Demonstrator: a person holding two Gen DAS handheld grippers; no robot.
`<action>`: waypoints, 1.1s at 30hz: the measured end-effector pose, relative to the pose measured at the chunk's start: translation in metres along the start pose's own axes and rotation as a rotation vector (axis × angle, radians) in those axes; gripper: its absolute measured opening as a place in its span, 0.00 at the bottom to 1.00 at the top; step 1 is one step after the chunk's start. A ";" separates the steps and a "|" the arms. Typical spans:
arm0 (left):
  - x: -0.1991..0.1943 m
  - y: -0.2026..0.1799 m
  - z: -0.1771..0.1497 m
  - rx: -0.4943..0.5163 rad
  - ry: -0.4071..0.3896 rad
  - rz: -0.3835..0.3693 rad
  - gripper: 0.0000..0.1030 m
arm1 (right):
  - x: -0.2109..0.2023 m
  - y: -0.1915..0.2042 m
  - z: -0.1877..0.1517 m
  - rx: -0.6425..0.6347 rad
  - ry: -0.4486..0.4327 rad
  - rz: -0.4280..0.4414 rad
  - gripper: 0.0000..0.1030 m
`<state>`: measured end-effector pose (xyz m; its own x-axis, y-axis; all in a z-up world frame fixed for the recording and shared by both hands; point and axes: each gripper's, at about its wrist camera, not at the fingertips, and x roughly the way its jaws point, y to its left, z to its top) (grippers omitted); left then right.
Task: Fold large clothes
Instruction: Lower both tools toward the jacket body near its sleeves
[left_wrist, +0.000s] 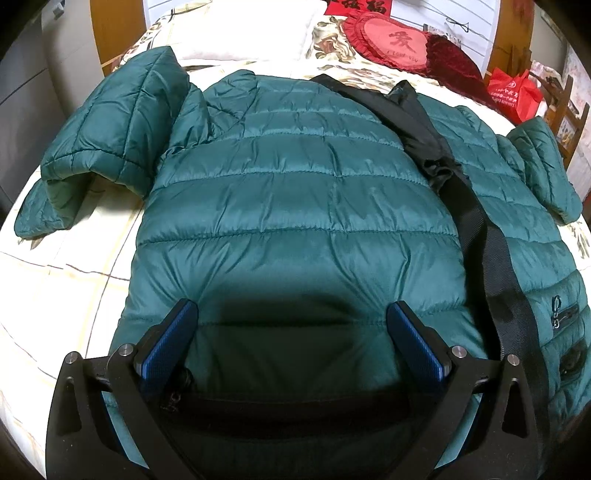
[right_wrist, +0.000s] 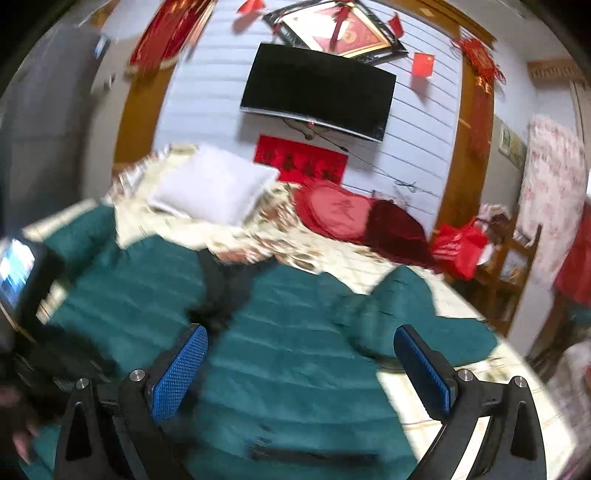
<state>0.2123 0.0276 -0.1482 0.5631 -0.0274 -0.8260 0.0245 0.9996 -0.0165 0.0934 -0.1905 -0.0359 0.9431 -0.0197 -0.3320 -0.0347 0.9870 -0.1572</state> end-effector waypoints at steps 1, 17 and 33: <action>0.000 0.000 0.000 0.000 -0.001 -0.001 1.00 | 0.005 0.002 0.000 0.041 0.018 0.046 0.97; 0.000 0.000 0.000 0.011 -0.005 0.007 1.00 | 0.049 -0.001 -0.020 0.200 0.267 0.151 0.97; 0.000 0.003 0.000 0.011 -0.006 0.003 1.00 | 0.051 0.005 -0.023 0.137 0.285 0.105 0.97</action>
<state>0.2118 0.0303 -0.1482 0.5680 -0.0243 -0.8226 0.0316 0.9995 -0.0077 0.1333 -0.1900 -0.0748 0.8057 0.0580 -0.5895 -0.0633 0.9979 0.0117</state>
